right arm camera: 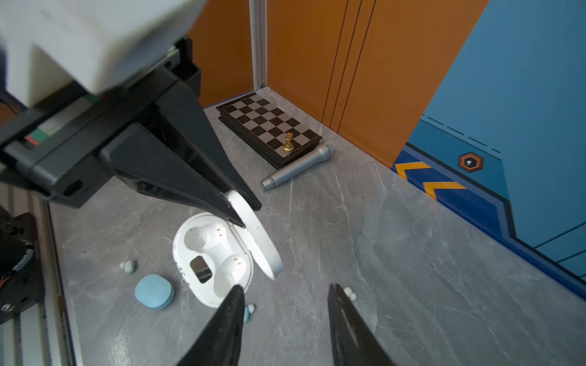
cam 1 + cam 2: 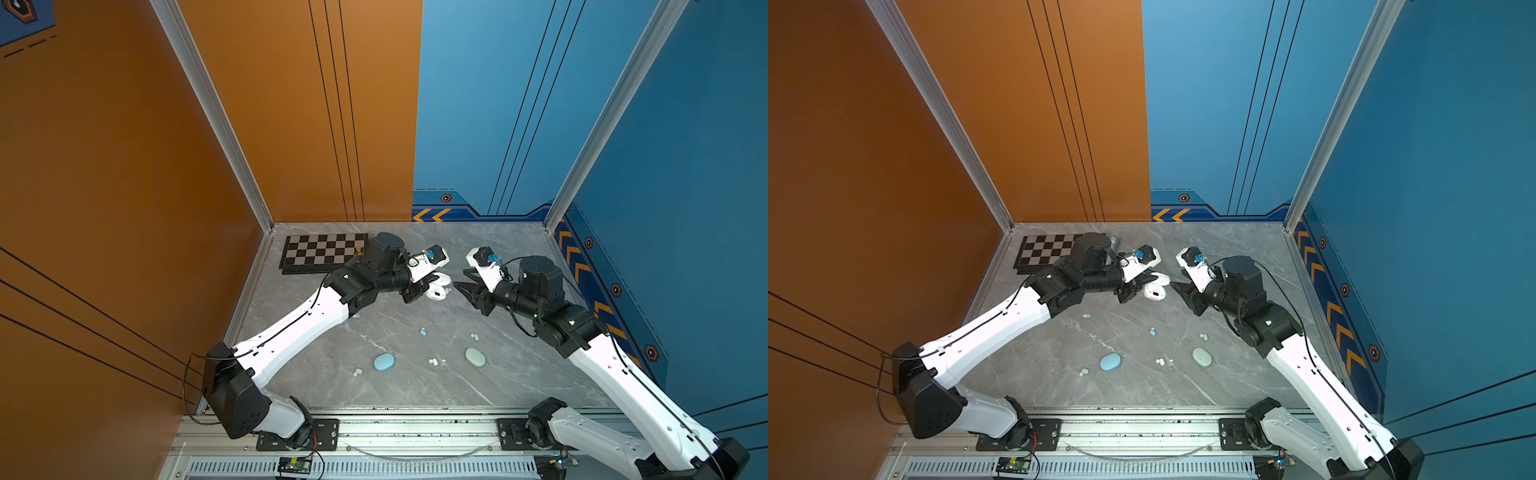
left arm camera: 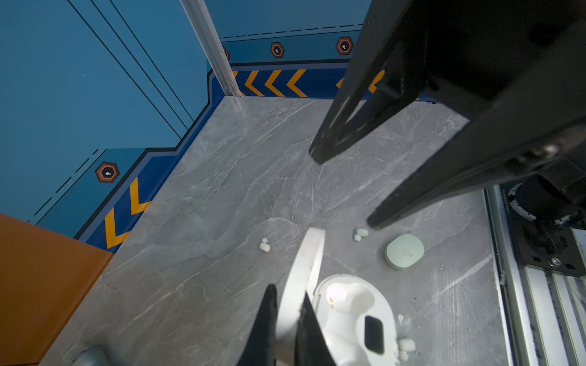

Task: Insert the wireless bluetooth earbuds into the charging case
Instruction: 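Release the lid and draw the right gripper back from the case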

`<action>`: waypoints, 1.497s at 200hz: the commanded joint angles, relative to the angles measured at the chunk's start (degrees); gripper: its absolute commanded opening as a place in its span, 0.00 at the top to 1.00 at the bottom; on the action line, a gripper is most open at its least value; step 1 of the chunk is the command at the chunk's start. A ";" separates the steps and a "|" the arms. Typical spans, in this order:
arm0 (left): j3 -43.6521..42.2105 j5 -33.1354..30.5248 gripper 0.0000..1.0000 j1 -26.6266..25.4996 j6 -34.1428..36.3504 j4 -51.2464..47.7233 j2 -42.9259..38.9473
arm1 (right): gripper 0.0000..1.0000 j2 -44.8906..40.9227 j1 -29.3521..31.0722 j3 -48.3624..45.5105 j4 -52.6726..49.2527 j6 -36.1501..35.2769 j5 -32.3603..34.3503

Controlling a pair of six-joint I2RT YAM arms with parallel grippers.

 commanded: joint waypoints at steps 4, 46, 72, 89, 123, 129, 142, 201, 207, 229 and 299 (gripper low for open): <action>0.84 -2.45 1.00 1.02 -6.79 0.33 -1.05 | 0.49 0.68 -4.73 3.91 -2.39 21.26 6.87; -1.02 -1.17 1.00 3.06 -13.01 0.27 -3.93 | 0.52 10.99 -11.16 9.50 -14.14 39.37 4.56; -0.90 -1.35 1.00 5.32 -18.26 -1.23 -5.11 | 0.59 20.07 -10.95 14.09 -22.86 42.57 6.38; -2.33 0.23 1.00 6.82 -20.04 -1.53 -6.47 | 0.58 27.63 -10.20 18.48 -29.30 41.16 6.36; -6.50 5.49 1.00 7.90 -21.84 -1.14 -9.31 | 0.50 43.34 -6.76 30.08 -39.16 27.52 3.50; -7.33 5.54 1.00 7.88 -22.97 -0.54 -9.79 | 0.49 46.13 -6.17 32.35 -41.25 26.13 3.90; -9.76 5.85 1.00 7.84 -25.09 1.85 -11.23 | 0.47 51.32 -5.60 36.08 -44.35 25.35 2.69; -16.38 -3.41 1.00 6.98 -39.69 6.47 -14.89 | 0.42 62.70 -3.65 39.81 -42.28 29.50 -0.42; -16.59 -4.04 1.00 6.89 -39.60 6.46 -15.27 | 0.42 63.88 -3.65 39.72 -41.40 30.06 -0.50; -17.62 -5.95 1.00 6.69 -39.58 6.46 -16.79 | 0.42 65.95 -4.15 39.85 -38.65 31.75 -1.32; -18.17 -8.47 1.00 5.68 -39.01 6.53 -17.79 | 0.43 69.19 -5.47 41.17 -34.02 31.91 0.02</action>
